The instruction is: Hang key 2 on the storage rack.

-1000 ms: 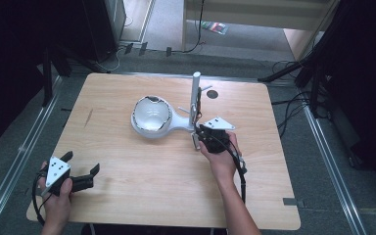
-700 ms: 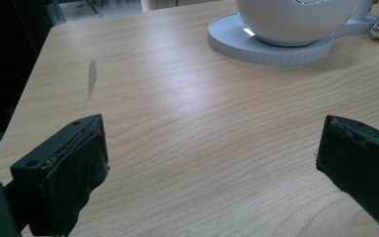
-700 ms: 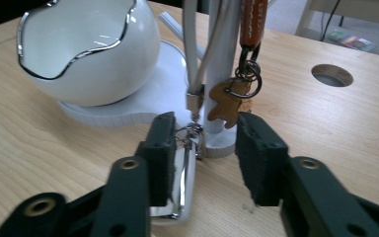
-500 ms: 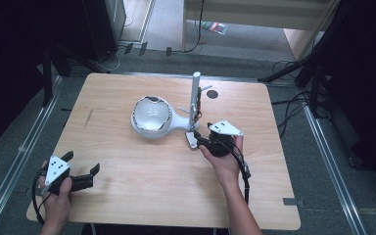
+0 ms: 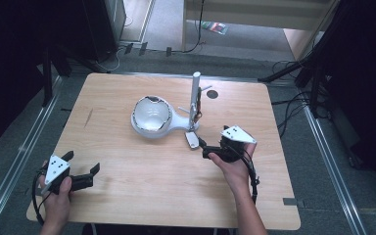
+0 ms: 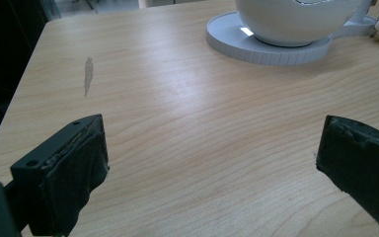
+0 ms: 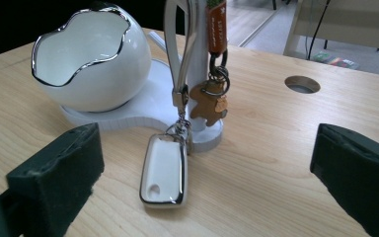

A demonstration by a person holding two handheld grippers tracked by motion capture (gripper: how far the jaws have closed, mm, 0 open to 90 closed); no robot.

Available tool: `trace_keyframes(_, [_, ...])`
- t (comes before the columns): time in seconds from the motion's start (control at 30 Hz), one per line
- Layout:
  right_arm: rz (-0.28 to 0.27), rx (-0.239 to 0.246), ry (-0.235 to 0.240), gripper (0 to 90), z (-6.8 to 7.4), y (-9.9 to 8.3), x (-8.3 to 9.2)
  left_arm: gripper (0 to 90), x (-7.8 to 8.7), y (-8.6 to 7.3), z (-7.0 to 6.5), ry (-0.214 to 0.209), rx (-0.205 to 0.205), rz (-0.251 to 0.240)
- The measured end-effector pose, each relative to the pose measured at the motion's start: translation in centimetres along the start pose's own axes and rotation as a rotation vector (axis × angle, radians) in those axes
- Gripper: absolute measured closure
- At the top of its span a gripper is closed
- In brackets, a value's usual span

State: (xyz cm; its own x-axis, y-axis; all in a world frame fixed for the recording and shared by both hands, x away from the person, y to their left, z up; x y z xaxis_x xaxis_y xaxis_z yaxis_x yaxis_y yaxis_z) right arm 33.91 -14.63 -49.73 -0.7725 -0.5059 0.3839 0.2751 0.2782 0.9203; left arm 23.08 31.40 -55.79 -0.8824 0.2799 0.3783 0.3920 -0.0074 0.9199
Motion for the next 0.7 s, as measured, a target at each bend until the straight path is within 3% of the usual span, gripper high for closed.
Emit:
trace_keyframes(0.2, [-0.01,-0.025,0.002,0.0,-0.7,-0.8,1.1,0.0,0.0,0.0,0.0,-0.001,0.002,-0.001])
trace_keyframes(0.7, [0.007,-0.04,-0.059,0.0,-2.7,-3.9,4.5,0.0,0.0,0.0,0.0,0.001,0.002,0.0])
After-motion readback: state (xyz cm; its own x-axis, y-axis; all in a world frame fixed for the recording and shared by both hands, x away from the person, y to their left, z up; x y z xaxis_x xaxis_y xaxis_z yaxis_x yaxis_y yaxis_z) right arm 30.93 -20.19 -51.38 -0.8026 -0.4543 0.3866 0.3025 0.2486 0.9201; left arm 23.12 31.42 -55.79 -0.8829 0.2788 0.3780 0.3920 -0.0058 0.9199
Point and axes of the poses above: each handheld gripper's, and its own axes: x roughly backward along the jaws, y roughly out of its top, z roughly to its left, the point moved 2 cm from there along -x, roughly forward along the jaws, and after that the axes turned 7 degrees about x, right-handed, at the moved point
